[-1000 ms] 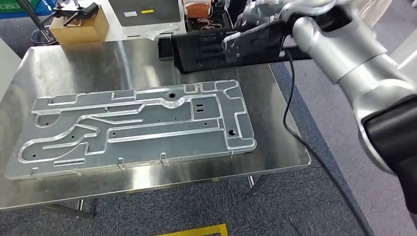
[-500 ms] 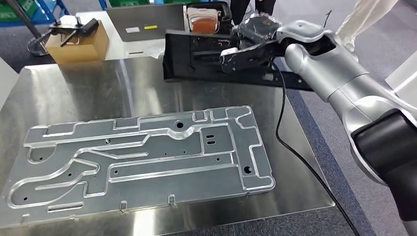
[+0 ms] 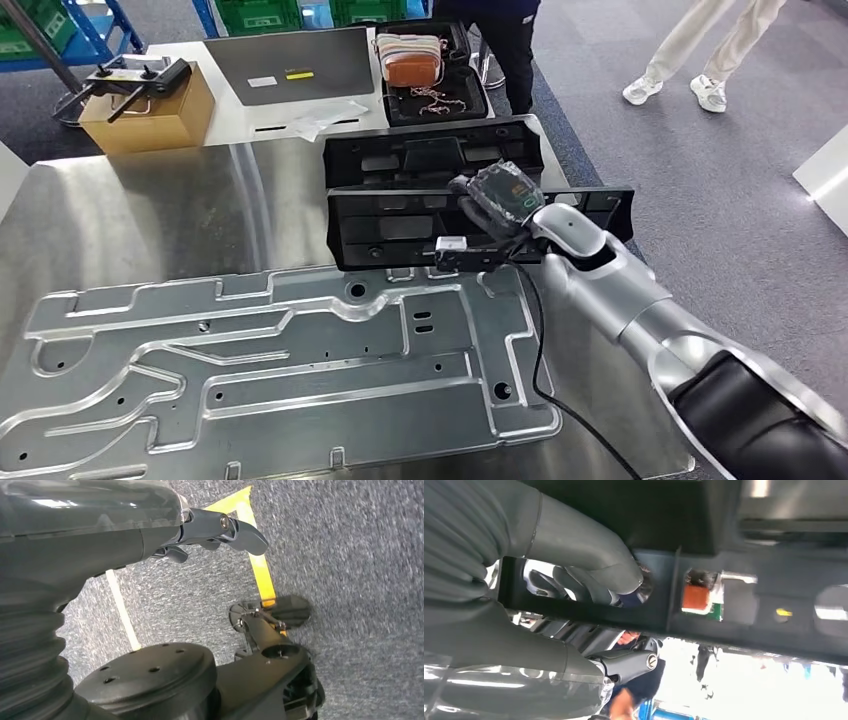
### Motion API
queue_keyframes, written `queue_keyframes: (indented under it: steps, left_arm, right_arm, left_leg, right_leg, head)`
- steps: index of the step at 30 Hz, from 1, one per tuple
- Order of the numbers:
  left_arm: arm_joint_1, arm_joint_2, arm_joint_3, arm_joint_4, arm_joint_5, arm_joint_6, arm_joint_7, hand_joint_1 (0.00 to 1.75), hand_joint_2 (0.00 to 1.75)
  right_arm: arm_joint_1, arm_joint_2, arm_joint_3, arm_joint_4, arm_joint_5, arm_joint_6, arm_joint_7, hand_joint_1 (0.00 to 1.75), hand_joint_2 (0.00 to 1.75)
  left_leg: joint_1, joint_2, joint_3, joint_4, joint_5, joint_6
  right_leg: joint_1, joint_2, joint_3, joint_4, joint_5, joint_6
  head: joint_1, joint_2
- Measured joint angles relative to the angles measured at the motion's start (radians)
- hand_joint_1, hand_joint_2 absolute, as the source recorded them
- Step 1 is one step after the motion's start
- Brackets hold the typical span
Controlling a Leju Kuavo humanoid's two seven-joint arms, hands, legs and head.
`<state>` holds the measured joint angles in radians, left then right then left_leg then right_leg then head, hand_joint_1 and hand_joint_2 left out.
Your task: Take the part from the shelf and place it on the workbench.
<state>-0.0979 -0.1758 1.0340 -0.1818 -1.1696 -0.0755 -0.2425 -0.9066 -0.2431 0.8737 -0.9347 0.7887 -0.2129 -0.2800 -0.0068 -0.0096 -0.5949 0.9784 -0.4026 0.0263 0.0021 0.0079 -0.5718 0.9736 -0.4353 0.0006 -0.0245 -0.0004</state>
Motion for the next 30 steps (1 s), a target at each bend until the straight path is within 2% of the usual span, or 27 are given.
queue_keyframes:
  steps: [4,7,14,17,20,26,30]
  left_arm:
    - [-0.005,0.0,0.006,0.0,0.002,-0.001,-0.001,0.0,1.75]
    - [-0.007,0.001,0.01,0.0,0.002,-0.001,-0.001,0.0,1.75]
    - [-0.01,0.001,0.015,0.0,0.001,-0.001,-0.001,0.0,1.75]
    - [-0.01,0.001,0.016,0.0,0.001,-0.001,-0.001,0.0,1.75]
    - [-0.012,0.001,0.016,0.0,0.001,0.005,-0.002,0.0,1.75]
    - [-0.015,0.001,0.017,0.0,0.003,0.024,0.002,0.0,1.75]
    - [-0.016,0.001,0.018,-0.001,-0.002,0.029,0.008,0.0,1.75]
  right_arm:
    - [0.09,0.049,-0.065,-0.044,0.047,-0.044,0.01,1.75,1.75]
    - [0.126,0.074,-0.09,-0.063,0.061,-0.052,0.019,1.75,1.75]
    - [0.164,0.098,-0.12,-0.082,0.077,-0.053,0.025,1.75,1.75]
    - [0.191,0.116,-0.134,-0.082,0.132,-0.071,0.039,1.75,1.75]
    - [0.255,0.163,-0.159,-0.076,0.191,-0.142,0.046,1.75,1.75]
    - [0.444,0.301,-0.199,-0.004,0.214,-0.292,0.038,1.75,1.75]
    - [0.499,0.365,-0.228,0.013,0.228,-0.315,0.043,1.75,1.75]
  left_leg:
    - [0.003,0.013,0.025,-0.005,-0.014,-0.014]
    - [0.006,0.02,0.037,-0.007,-0.022,-0.021]
    - [0.009,0.024,0.046,-0.007,-0.023,-0.026]
    - [0.009,0.024,0.049,-0.007,-0.023,-0.027]
    - [0.009,0.026,0.052,-0.007,-0.024,-0.029]
    - [0.01,0.02,0.045,-0.007,-0.018,-0.032]
    - [0.01,0.021,0.045,-0.007,-0.019,-0.033]
  right_leg:
    - [0.006,0.012,0.019,0.001,-0.011,-0.014]
    - [0.009,0.019,0.031,0.002,-0.017,-0.021]
    - [0.011,0.024,0.039,0.005,-0.018,-0.025]
    - [0.011,0.024,0.041,0.005,-0.018,-0.025]
    - [0.012,0.025,0.044,0.005,-0.018,-0.026]
    - [0.012,0.017,0.034,0.008,-0.018,-0.028]
    - [0.012,0.018,0.033,0.008,-0.018,-0.028]
  head:
    - [0.0,0.0]
    - [0.0,0.0]
    - [0.0,0.0]
    - [0.0,0.0]
    - [0.0,0.0]
    - [0.0,0.0]
    - [0.0,0.0]
